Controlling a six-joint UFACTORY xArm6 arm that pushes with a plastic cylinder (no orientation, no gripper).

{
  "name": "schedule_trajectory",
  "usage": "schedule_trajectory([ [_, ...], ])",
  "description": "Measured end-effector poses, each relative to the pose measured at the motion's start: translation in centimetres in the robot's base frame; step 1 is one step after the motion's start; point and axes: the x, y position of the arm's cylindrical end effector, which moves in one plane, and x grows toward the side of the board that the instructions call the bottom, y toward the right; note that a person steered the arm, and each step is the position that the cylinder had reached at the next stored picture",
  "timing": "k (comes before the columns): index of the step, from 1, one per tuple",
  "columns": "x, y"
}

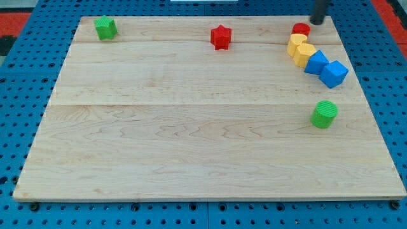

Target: Move red circle to the top center

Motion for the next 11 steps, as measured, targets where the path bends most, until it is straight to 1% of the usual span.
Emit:
schedule_trajectory([
  [1,4.7,-1.3],
  [2,4.5,-6.3],
  [3,1.4,-11.4],
  [4,-0.1,-14.6],
  [5,1.6,-11.9],
  [6,0.3,-5.8],
  [7,-3.2,-4.8],
  [9,-3.2,-5.3],
  [11,-3.3,-9.9],
])
